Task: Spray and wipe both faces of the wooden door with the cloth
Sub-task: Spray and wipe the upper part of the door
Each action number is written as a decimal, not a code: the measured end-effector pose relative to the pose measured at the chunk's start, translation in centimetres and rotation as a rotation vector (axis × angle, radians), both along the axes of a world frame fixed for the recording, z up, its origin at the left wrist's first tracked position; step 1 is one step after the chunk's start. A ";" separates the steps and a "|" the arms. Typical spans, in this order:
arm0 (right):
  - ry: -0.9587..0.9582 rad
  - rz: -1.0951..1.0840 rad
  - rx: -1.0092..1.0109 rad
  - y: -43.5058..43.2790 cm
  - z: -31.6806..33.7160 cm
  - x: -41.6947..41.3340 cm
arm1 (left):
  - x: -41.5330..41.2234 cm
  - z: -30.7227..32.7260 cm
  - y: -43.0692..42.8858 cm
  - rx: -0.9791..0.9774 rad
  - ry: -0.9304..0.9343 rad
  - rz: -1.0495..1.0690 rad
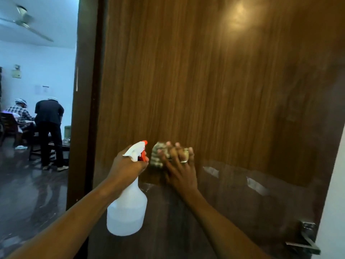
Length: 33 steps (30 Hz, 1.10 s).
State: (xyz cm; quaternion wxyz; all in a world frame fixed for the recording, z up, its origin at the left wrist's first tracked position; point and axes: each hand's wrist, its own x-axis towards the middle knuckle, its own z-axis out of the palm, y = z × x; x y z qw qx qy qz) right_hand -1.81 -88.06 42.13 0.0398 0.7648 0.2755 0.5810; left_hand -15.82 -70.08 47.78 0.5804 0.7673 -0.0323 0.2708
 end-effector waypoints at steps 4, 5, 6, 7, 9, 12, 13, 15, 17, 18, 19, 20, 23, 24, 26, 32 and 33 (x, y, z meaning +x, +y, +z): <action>-0.004 -0.019 -0.172 -5.6 -5.3 -0.3 | 0.7 0.0 -2.5 0.016 0.016 -0.019; -0.013 -0.041 -0.147 -7.6 -5.9 -0.5 | 0.9 -0.2 -3.1 0.012 0.015 -0.030; -0.022 -0.062 -0.088 -9.6 -6.0 -0.6 | 1.0 -0.4 -3.8 0.008 0.021 -0.038; -0.026 -0.081 -0.006 -11.3 -5.5 -0.8 | 0.9 -0.5 -4.5 0.003 0.026 -0.041; -0.038 -0.114 0.160 -13.3 -2.4 -0.8 | 1.1 -0.7 -5.7 -0.007 0.045 -0.039; -0.026 -0.111 0.176 -11.7 1.9 -0.8 | 1.4 -0.6 -7.4 0.012 0.055 -0.032; -0.017 -0.083 0.127 -11.0 2.2 -0.6 | 1.5 -0.5 -8.1 0.026 0.051 -0.030; -0.021 -0.029 -0.009 -10.8 1.1 -0.1 | 1.7 -0.1 -9.7 0.075 0.036 -0.019; -0.025 0.001 -0.155 -12.8 -1.8 -0.1 | 1.8 0.0 -11.1 0.101 0.020 -0.014; -0.014 -0.001 -0.205 -14.4 -3.4 -0.3 | 1.9 -0.1 -11.9 0.095 0.022 -0.016; -0.008 -0.019 -0.232 -16.4 -4.9 -0.6 | 1.9 -0.2 -12.6 0.074 0.031 -0.021; -0.011 -0.044 -0.231 -18.5 -6.0 -0.8 | 2.0 -0.4 -13.3 0.042 0.049 -0.025; -0.023 -0.134 -0.054 -24.6 -6.2 -0.8 | 2.1 -0.7 -15.0 0.006 0.090 -0.028; -0.023 -0.154 0.014 -25.9 -5.0 -0.7 | 2.3 -0.8 -15.4 0.026 0.087 -0.024; -0.044 -0.165 0.094 -26.3 -1.9 -0.6 | 2.5 -0.7 -16.4 0.039 0.083 -0.015; -0.018 -0.023 -0.064 -23.4 -2.7 -0.3 | 2.6 -0.8 -21.3 0.077 0.074 -0.039; -0.010 -0.011 -0.122 -24.7 -4.2 -0.3 | 2.6 -0.8 -22.2 0.079 0.074 -0.041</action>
